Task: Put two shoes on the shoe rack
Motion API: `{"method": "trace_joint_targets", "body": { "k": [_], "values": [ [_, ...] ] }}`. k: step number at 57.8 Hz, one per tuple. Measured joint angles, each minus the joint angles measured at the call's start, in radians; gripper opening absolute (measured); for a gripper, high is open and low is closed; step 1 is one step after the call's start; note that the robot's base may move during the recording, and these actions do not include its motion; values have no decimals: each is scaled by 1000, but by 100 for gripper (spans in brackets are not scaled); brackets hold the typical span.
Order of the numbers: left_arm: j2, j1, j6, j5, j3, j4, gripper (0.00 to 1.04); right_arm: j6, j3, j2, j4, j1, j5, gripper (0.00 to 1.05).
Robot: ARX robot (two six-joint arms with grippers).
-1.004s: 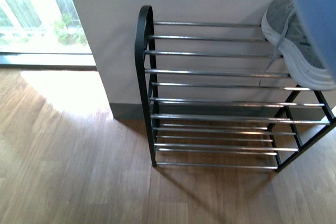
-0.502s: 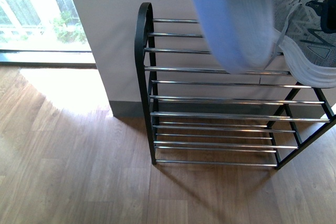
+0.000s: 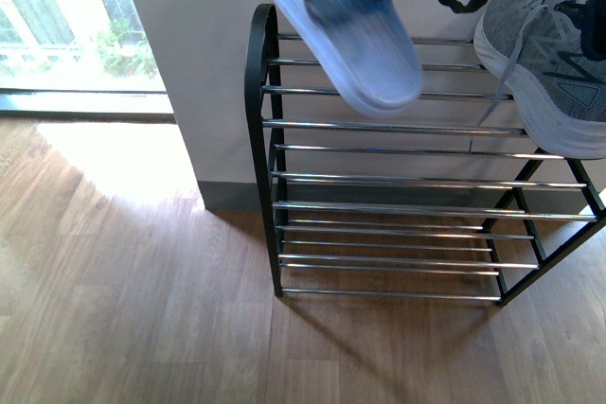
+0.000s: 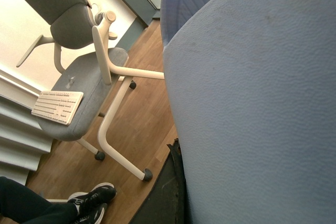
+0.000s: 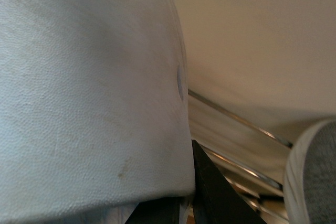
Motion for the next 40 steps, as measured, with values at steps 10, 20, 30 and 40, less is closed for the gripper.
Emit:
{"method": "trace_joint_targets", "body": {
  "k": [10, 20, 30, 40],
  "values": [
    [0, 0, 0, 0, 0, 0, 2, 17, 216, 192, -229, -70, 151, 1],
    [0, 0, 0, 0, 0, 0, 2, 17, 339, 292, -291, -101, 249, 1],
    [0, 0, 0, 0, 0, 0, 2, 35, 399, 325, -430, -159, 339, 1],
    [0, 0, 0, 0, 0, 0, 2, 90, 437, 333, -491, -192, 340, 1]
  ]
}}
